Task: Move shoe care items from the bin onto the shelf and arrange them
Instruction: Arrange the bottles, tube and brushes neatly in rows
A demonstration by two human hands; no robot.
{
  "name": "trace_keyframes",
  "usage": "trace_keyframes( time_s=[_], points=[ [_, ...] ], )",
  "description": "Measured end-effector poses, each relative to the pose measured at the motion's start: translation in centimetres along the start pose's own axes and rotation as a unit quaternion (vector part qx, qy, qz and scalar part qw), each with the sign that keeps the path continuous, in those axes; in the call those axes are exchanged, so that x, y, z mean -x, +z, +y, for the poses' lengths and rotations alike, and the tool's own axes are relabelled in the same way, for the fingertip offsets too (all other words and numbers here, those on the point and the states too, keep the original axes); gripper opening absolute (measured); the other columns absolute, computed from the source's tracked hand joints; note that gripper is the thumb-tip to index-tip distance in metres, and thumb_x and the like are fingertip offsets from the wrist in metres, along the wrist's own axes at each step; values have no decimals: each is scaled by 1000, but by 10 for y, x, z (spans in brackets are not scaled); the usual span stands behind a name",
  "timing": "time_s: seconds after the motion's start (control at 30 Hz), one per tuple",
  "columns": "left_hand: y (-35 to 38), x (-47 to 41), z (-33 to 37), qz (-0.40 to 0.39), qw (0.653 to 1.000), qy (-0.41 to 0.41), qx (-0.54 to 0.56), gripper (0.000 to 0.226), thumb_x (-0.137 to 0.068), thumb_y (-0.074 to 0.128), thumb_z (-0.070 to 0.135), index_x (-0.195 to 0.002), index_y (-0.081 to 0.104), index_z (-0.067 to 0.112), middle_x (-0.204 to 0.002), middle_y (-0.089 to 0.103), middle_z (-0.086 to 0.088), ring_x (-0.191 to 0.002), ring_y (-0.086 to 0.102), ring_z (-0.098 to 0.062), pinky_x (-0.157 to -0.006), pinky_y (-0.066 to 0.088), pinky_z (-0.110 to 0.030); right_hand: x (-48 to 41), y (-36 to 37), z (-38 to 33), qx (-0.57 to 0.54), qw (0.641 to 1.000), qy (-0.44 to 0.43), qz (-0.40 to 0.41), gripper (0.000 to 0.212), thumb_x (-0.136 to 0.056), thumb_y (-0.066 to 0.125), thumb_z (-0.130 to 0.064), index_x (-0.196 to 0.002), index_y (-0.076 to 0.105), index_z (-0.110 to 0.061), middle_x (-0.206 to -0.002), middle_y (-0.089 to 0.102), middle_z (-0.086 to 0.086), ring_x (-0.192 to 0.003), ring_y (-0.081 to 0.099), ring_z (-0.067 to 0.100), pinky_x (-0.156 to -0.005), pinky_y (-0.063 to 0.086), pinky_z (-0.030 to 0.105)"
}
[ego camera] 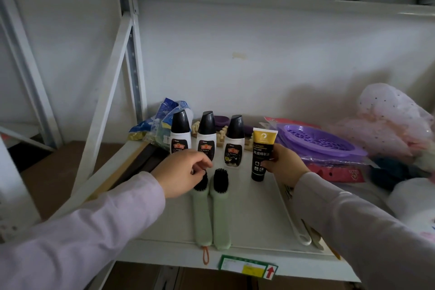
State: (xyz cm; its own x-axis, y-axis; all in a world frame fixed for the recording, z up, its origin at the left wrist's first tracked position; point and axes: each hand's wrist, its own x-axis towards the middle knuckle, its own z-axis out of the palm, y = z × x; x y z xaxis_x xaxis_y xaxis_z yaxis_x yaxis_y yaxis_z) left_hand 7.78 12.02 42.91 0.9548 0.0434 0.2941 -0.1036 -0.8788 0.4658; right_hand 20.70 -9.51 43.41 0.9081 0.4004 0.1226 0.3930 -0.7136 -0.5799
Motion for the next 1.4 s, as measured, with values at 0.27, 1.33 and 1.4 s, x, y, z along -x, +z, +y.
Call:
trace_keyframes(
  time_s=[0.27, 1.33, 1.4],
  points=[
    [1, 11, -3, 11, 1000, -25, 10, 21, -86, 62, 5, -104, 68, 13, -95, 61, 5, -90, 65, -14, -78, 52, -21, 1, -13, -2, 19, 998, -8, 60, 41, -85, 60, -15, -124, 50, -14, -107, 65, 6, -94, 61, 24, -89, 52, 37],
    [34, 69, 17, 26, 979, -186, -78, 72, -71, 65, 44, -134, 37, 24, -108, 62, -6, -97, 61, -24, -80, 51, -31, 109, 68, -72, 211, 977, -8, -40, 39, -84, 51, -39, -102, 61, -5, -107, 59, 14, -83, 47, 24, -73, 37, 28],
    [37, 66, 21, 20, 979, -188, -81, 79, -74, 65, 44, -141, 30, 23, -116, 58, -8, -106, 59, -26, -86, 49, -32, 109, 68, -72, 209, 977, 2, -34, 39, -85, 51, -39, -102, 61, -5, -111, 59, 15, -84, 49, 24, -76, 40, 28]
  ],
)
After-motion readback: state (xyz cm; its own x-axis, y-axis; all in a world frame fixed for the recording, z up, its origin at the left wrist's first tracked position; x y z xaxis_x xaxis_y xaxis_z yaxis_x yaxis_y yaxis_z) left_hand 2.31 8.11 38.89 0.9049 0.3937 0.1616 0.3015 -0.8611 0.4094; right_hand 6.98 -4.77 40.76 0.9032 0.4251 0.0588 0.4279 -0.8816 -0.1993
